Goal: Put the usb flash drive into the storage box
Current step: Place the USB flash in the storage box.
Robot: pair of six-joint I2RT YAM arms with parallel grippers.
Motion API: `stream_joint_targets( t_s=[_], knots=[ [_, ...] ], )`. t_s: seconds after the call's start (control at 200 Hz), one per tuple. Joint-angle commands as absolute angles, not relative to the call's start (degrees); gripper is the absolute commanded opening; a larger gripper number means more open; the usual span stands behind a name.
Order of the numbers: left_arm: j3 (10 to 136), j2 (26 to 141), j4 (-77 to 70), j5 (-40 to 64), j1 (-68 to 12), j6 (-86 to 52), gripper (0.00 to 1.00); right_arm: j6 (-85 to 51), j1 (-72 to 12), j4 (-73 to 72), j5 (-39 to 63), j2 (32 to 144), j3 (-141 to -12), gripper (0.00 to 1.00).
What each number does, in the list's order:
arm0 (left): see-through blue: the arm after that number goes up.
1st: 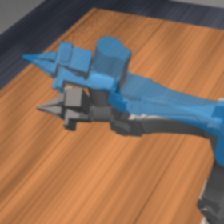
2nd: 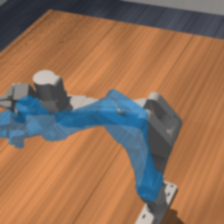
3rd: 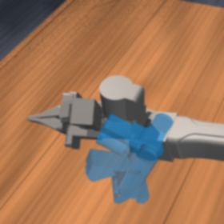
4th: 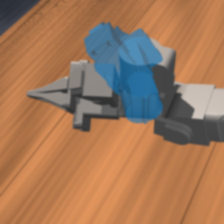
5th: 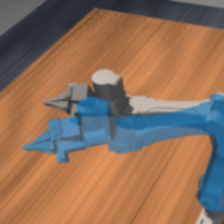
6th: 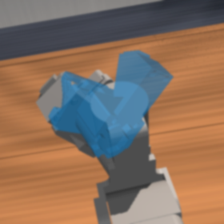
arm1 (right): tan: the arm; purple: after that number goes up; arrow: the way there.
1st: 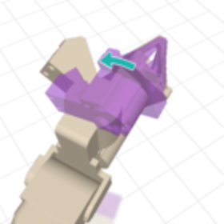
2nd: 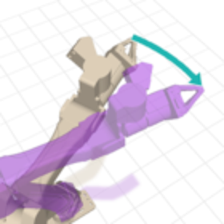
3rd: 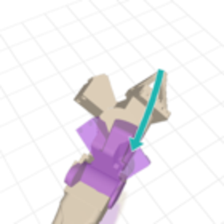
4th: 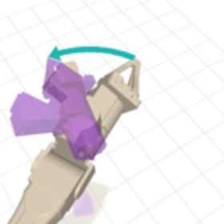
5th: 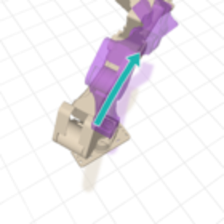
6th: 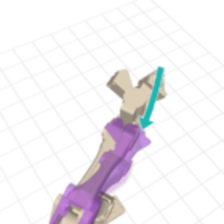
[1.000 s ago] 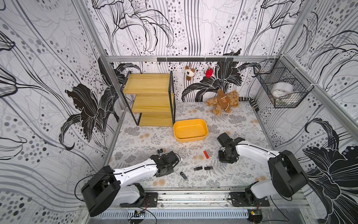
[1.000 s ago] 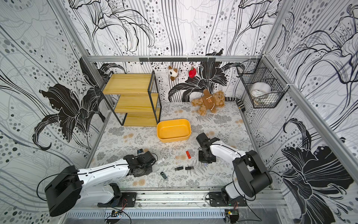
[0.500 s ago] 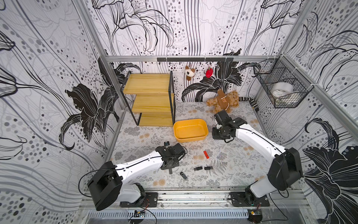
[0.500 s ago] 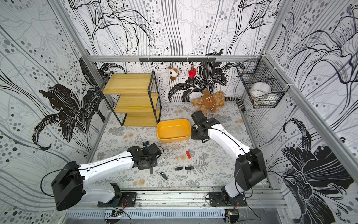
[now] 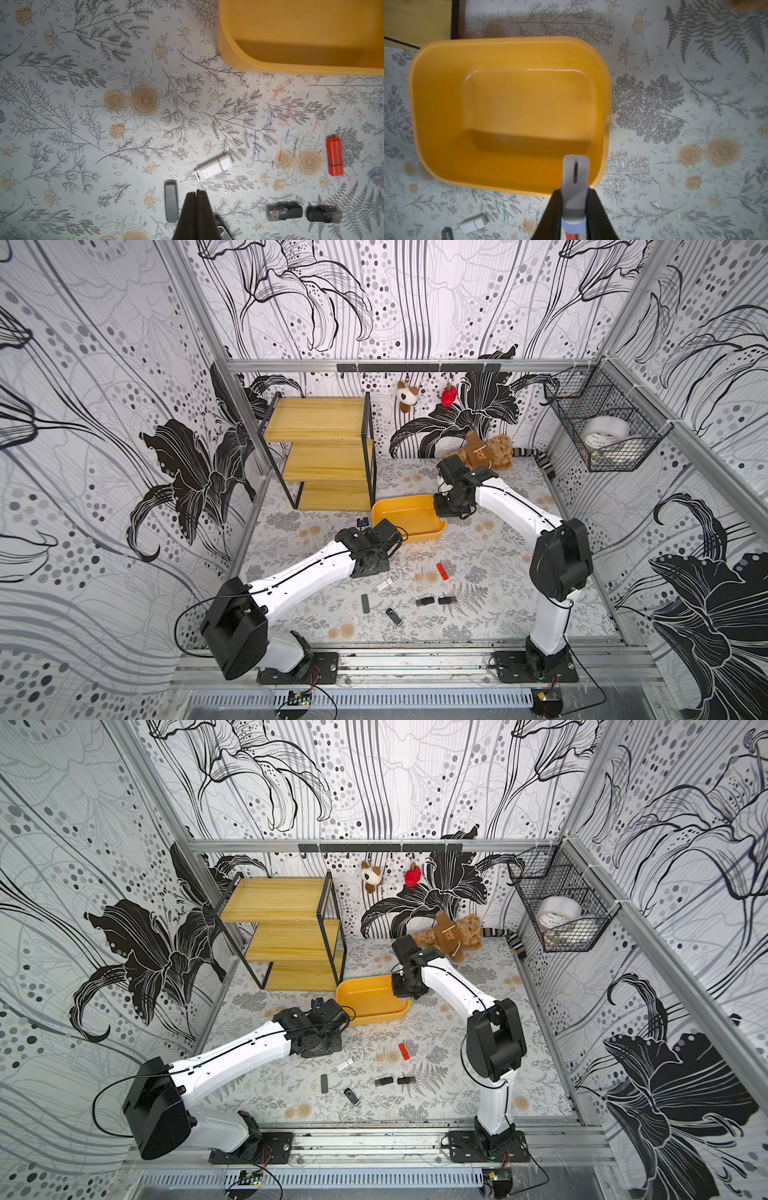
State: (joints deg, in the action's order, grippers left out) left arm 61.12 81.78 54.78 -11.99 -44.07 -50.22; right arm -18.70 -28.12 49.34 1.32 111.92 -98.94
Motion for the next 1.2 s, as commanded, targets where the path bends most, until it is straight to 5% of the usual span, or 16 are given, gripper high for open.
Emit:
stream_joint_targets(
  t_s=[0.0, 0.275, 0.546, 0.736, 0.987, 1.192],
  knots=[
    [59.11, 79.96, 55.29, -12.83, -43.31, -49.35, 0.00, -16.45, -28.82, 50.72, 2.81, 115.42, -102.00, 0.00],
    [55.57, 76.86, 53.66, -12.00, -43.16, -50.18, 0.34, -15.62, -29.77, 53.42, 0.84, 126.10, -110.67, 0.00],
    [49.34, 74.15, 49.89, -9.70, -43.18, -51.23, 0.40, -16.13, -30.05, 55.03, -3.58, 134.21, -117.95, 0.00],
    [43.64, 71.68, 45.35, -7.02, -43.29, -52.49, 0.60, -16.00, -30.09, 57.03, -6.14, 137.86, -121.45, 0.00],
    [39.14, 72.93, 41.78, -6.58, -45.49, -54.87, 0.63, -15.73, -30.13, 57.21, -7.01, 139.34, -121.55, 0.21],
    [37.72, 74.26, 39.33, -6.37, -46.32, -55.86, 0.64, -15.30, -30.08, 55.23, -4.99, 138.08, -119.70, 0.56]
  ],
)
